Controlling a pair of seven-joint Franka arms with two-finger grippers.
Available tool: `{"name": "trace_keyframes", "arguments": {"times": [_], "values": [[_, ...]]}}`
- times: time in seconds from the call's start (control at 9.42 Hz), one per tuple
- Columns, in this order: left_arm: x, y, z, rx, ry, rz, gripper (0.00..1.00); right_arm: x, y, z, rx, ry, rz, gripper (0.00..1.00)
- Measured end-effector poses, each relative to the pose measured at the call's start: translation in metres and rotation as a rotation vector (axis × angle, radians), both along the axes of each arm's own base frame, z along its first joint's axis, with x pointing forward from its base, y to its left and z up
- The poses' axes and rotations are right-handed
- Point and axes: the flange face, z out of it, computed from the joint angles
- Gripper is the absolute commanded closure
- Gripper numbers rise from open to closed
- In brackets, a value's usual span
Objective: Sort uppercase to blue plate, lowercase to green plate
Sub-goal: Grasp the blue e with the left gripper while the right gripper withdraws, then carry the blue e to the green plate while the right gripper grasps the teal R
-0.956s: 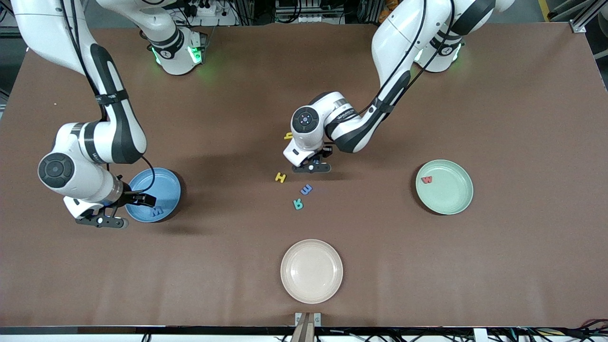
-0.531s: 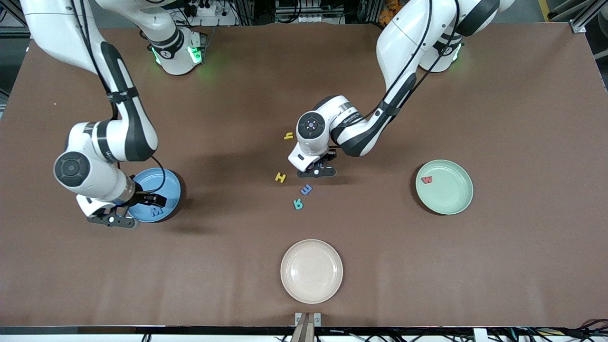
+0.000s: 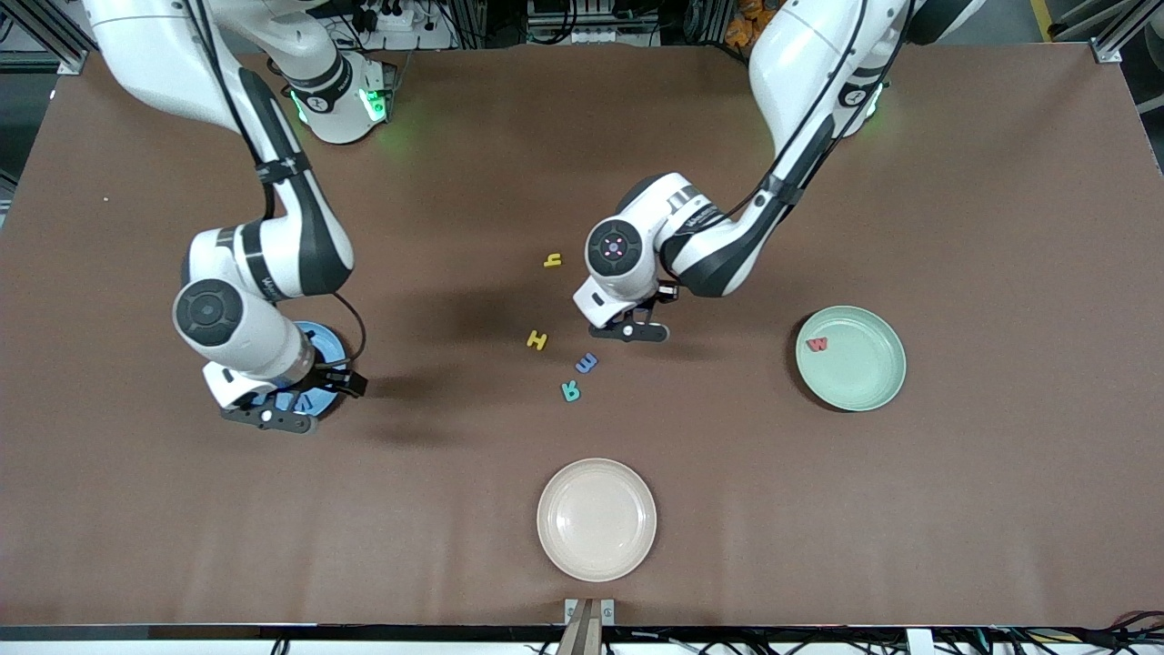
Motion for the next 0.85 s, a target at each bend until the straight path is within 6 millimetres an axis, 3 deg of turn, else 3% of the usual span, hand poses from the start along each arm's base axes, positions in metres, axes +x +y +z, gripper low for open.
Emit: {"name": "trace_keyframes", "arguments": {"times": [0.32, 0.85], "values": [[0.017, 0.060, 0.021, -0.007, 0.028, -0.077, 1.00, 0.007, 0.098, 0.005, 0.142, -0.020, 0.010, 0.00], [0.033, 0.207, 0.056, -0.025, 0.010, -0.204, 1.00, -0.009, 0.245, -0.041, 0.164, -0.039, 0.170, 0.00]]}}
